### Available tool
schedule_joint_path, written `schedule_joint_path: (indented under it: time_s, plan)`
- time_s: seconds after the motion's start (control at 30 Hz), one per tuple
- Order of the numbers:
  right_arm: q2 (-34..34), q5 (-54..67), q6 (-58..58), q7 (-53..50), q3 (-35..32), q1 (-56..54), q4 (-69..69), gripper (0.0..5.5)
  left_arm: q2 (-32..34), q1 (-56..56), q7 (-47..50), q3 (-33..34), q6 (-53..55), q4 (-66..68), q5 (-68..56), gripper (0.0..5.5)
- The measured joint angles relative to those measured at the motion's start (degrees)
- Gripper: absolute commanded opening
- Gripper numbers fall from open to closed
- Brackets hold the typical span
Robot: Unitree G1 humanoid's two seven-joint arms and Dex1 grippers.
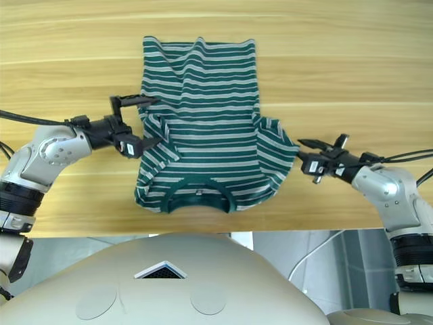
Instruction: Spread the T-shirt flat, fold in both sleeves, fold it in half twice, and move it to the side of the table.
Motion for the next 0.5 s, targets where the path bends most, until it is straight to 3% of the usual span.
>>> schedule_joint_path:
  time_s: [0.13,0.5]
  plan:
    - [0.00,-0.01,0.03,0.00,0.53,0.15,0.09,0.03,-0.08,0.00,0.41,0.00,-0.04,0.06,0.03,5.40]
    - [-0.05,4.04,-0.97,1.72,-0.14,2.58,-3.09,0.03,-0.50,-0.18,0.56,-0.07,-0.09,0.64,0.51,5.40]
